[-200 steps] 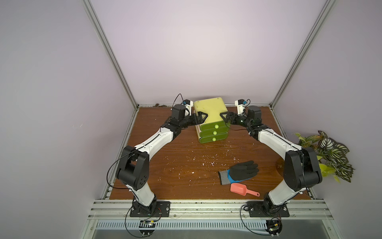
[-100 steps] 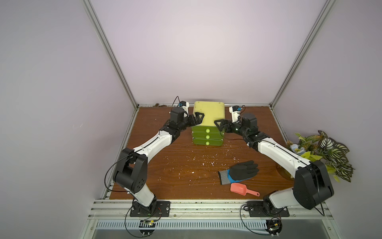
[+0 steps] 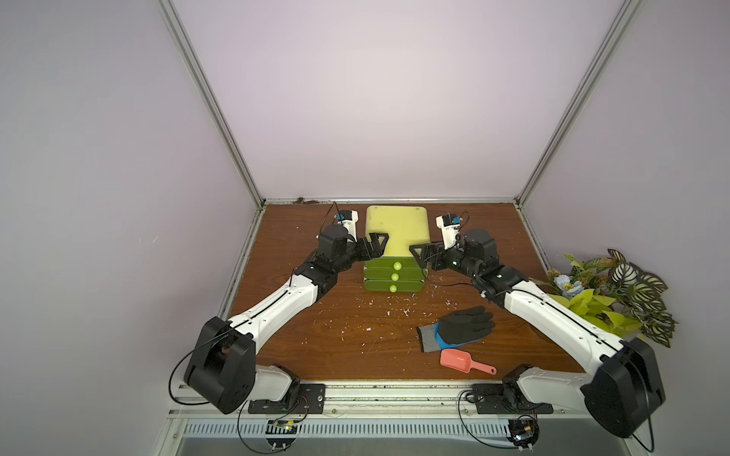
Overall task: Place the umbrella in the drawer by color
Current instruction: Move the storage box to the center of the board, then reset both arms
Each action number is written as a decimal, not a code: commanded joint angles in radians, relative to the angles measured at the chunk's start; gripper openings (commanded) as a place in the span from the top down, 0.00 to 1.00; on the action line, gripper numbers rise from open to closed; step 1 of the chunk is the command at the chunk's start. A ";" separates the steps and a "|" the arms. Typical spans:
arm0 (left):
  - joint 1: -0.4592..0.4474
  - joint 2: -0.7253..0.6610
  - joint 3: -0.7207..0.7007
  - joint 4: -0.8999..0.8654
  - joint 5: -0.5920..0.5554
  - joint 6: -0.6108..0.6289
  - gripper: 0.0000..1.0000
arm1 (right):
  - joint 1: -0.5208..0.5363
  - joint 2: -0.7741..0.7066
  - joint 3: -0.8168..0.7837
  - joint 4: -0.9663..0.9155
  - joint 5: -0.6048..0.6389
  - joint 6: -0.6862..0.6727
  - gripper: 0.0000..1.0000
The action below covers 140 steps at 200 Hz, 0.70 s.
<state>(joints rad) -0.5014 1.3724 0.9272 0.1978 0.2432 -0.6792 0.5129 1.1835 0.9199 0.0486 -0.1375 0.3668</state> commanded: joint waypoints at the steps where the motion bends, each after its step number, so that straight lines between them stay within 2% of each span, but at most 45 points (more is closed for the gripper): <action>1: -0.035 -0.036 0.056 -0.091 0.033 0.059 0.01 | -0.047 -0.142 -0.048 0.027 0.191 -0.140 0.01; 12: -0.035 -0.066 0.083 -0.170 -0.018 0.098 0.01 | -0.076 -0.193 -0.109 0.058 0.258 -0.179 0.01; 33: -0.030 -0.151 0.121 -0.306 -0.106 0.156 0.01 | -0.104 -0.257 -0.254 0.170 0.482 -0.251 0.01; 61: -0.024 -0.314 0.138 -0.461 -0.206 0.232 0.01 | -0.140 -0.254 -0.521 0.507 0.637 -0.401 0.01; 82: -0.024 -0.461 0.101 -0.527 -0.347 0.279 0.01 | -0.162 -0.151 -0.741 0.907 0.603 -0.563 0.01; 96: -0.024 -0.587 0.024 -0.504 -0.433 0.300 0.01 | -0.177 -0.033 -0.816 1.100 0.604 -0.567 0.01; 109: -0.024 -0.697 -0.057 -0.451 -0.487 0.319 0.01 | -0.191 0.073 -0.805 1.129 0.595 -0.506 0.01; 140: -0.023 -0.851 -0.168 -0.332 -0.541 0.331 0.01 | -0.237 0.221 -0.702 1.148 0.472 -0.538 0.01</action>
<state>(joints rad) -0.5224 0.5713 0.8177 -0.2092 -0.1982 -0.4004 0.3096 1.3495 0.1184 0.9684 0.4049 -0.1333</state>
